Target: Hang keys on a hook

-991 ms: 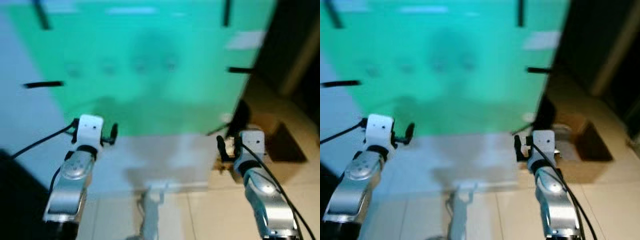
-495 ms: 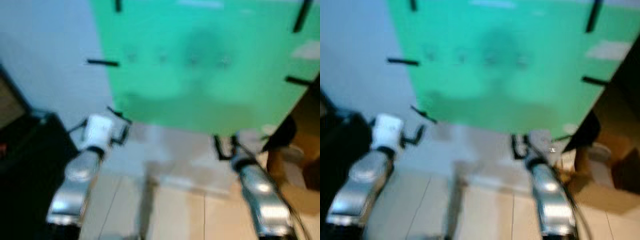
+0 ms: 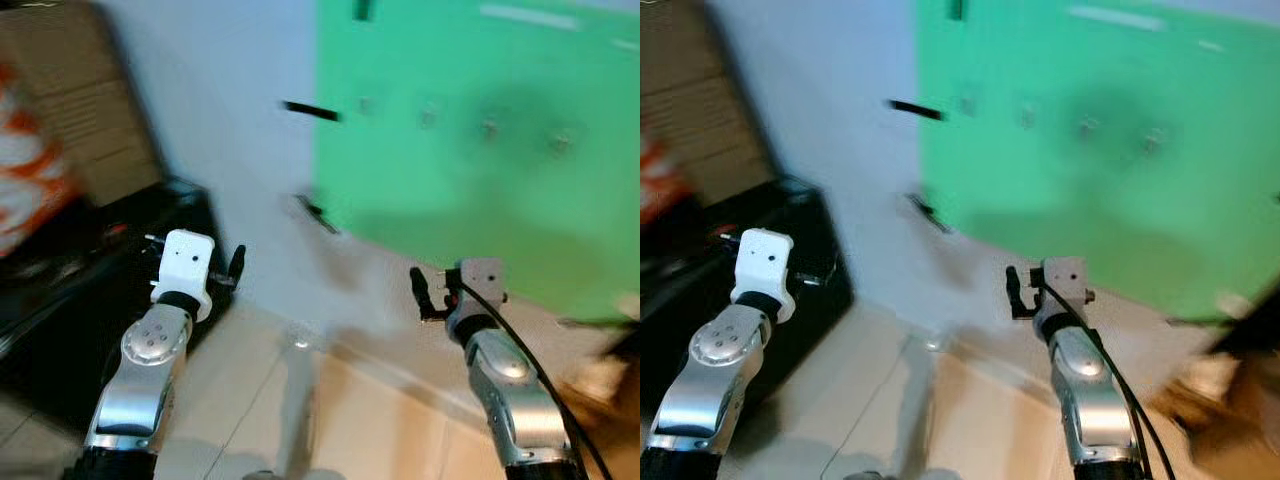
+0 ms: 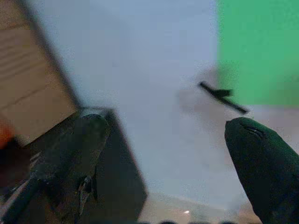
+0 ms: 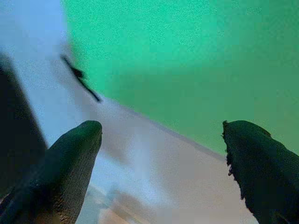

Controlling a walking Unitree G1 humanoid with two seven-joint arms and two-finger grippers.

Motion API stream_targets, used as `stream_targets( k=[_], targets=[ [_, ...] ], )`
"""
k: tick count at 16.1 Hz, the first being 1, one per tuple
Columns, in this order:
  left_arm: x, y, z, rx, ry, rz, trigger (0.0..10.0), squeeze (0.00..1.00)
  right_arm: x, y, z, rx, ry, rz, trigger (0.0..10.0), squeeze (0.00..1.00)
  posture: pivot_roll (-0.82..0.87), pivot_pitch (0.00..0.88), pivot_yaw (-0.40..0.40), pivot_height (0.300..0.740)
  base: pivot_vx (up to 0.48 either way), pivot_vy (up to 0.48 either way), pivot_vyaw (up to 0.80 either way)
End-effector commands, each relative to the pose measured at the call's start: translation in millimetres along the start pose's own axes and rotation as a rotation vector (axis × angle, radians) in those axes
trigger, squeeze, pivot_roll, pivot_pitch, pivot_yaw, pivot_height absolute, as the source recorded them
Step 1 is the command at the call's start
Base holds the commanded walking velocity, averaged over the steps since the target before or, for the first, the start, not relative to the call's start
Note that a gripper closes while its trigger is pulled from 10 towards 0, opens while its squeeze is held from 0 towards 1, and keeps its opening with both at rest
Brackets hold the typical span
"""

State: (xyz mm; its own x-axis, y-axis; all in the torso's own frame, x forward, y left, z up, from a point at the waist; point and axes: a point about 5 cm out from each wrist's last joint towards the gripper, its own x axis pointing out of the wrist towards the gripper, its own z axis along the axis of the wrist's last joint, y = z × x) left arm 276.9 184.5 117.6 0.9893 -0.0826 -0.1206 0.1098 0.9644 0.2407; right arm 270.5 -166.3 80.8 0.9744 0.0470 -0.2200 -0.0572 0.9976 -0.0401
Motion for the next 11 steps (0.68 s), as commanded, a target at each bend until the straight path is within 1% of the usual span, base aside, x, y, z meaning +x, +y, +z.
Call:
stream_targets(
  k=[1,2,3,4,5,7,9,11],
  targets=[
    [-0.8,-1.8,1.9,0.006,-0.013,-0.005,10.0,0.96,0.7,-4.2,-0.9,0.004,0.003,-0.011,10.0,1.0,-0.07,0.0,0.011,0.74,0.0,-0.48,0.8],
    [-0.9,-1.5,2.1,0.005,-0.02,-0.003,10.0,0.95,0.7,-3.4,-0.4,-0.005,-0.007,-0.009,10.0,1.0,-0.08,0.0,0.014,0.74,0.0,-0.322,0.45],
    [-0.3,-1.2,0.1,-0.041,-0.007,0.001,10.0,0.94,0.7,-1.8,0.5,0.0,-0.022,-0.002,10.0,1.0,-0.08,0.0,0.015,0.74,0.0,0.0,0.0],
    [0.6,0.7,1.2,-0.035,-0.014,0.01,10.0,0.95,0.5,0.3,1.7,-0.009,-0.025,0.012,10.0,1.0,-0.08,0.0,0.018,0.74,0.0,0.0,0.0],
    [1.2,2.2,1.5,-0.01,-0.009,0.017,10.0,0.95,0.6,1.6,2.5,-0.014,-0.026,0.018,10.0,1.0,-0.08,0.0,0.018,0.74,0.0,0.0,0.0],
    [1.7,1.6,1.4,-0.014,-0.008,-0.005,10.0,0.97,0.7,1.4,2.1,-0.012,-0.026,0.012,10.0,1.0,-0.08,0.0,0.02,0.74,0.0,0.0,0.0],
    [1.2,1.4,2.5,-0.026,-0.016,-0.012,10.0,0.97,1.0,0.8,2.3,-0.004,-0.03,0.006,10.0,1.0,-0.08,0.0,0.021,0.74,0.262,0.0,0.0],
    [1.4,2.5,2.6,-0.027,-0.015,-0.009,10.0,0.98,2.1,0.2,3.6,-0.017,-0.032,-0.003,10.0,1.0,-0.07,0.0,0.02,0.74,0.309,0.0,0.0]
  ],
)
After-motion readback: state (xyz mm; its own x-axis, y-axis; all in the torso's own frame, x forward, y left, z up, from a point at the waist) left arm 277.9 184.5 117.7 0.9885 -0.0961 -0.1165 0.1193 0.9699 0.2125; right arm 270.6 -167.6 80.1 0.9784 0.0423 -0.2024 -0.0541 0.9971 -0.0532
